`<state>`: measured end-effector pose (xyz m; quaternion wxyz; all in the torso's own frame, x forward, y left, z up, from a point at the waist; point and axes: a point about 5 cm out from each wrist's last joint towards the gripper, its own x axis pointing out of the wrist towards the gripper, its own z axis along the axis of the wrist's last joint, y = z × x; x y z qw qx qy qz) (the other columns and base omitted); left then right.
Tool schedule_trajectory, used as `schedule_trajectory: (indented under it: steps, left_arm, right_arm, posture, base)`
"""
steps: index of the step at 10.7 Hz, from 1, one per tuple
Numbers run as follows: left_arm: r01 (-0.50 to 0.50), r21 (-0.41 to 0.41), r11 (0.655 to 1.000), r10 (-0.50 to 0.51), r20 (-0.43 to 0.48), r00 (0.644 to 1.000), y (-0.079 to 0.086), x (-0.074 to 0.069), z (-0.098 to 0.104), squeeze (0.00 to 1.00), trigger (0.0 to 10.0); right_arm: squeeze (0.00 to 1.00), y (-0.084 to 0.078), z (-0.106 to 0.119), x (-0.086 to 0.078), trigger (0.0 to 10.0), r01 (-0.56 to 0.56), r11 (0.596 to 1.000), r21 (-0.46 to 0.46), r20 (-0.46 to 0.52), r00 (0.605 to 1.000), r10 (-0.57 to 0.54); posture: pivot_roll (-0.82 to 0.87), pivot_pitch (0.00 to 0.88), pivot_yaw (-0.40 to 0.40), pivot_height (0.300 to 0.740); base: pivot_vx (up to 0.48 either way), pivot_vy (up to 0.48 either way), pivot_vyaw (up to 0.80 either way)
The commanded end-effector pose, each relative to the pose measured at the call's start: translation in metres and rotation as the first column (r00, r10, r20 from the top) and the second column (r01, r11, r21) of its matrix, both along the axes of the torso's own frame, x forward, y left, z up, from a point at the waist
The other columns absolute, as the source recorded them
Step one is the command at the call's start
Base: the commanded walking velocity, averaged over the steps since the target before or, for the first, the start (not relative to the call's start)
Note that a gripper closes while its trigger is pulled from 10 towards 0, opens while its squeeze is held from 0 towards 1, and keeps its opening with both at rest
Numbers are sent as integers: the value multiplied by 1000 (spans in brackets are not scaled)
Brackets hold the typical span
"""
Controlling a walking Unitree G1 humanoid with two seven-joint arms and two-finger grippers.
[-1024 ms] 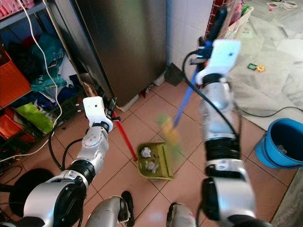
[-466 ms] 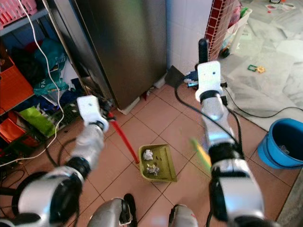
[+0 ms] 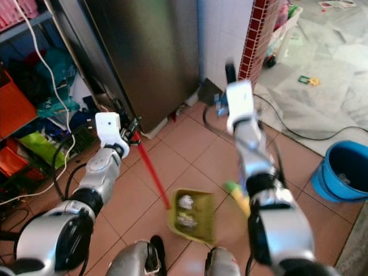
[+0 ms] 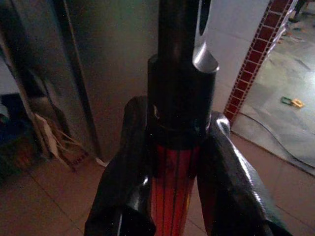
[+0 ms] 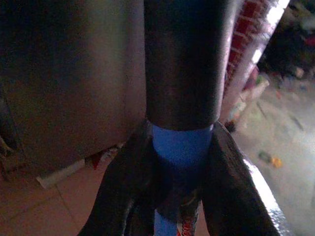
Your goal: Sweep floor
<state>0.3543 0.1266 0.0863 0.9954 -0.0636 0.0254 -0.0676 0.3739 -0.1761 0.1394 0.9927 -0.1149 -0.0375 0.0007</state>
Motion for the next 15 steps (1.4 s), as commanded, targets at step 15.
schedule_trajectory:
  steps: [15]
  left_arm:
    - [65, -128, 990, -58, 56, 997, 13, -6, 12, 0, 10000]
  right_arm:
    - [0, -26, -2, -35, 10000, 241, 959, 151, 76, 964, -254]
  posture:
    - [-161, 65, 108, 740]
  base:
    - [0, 320, -427]
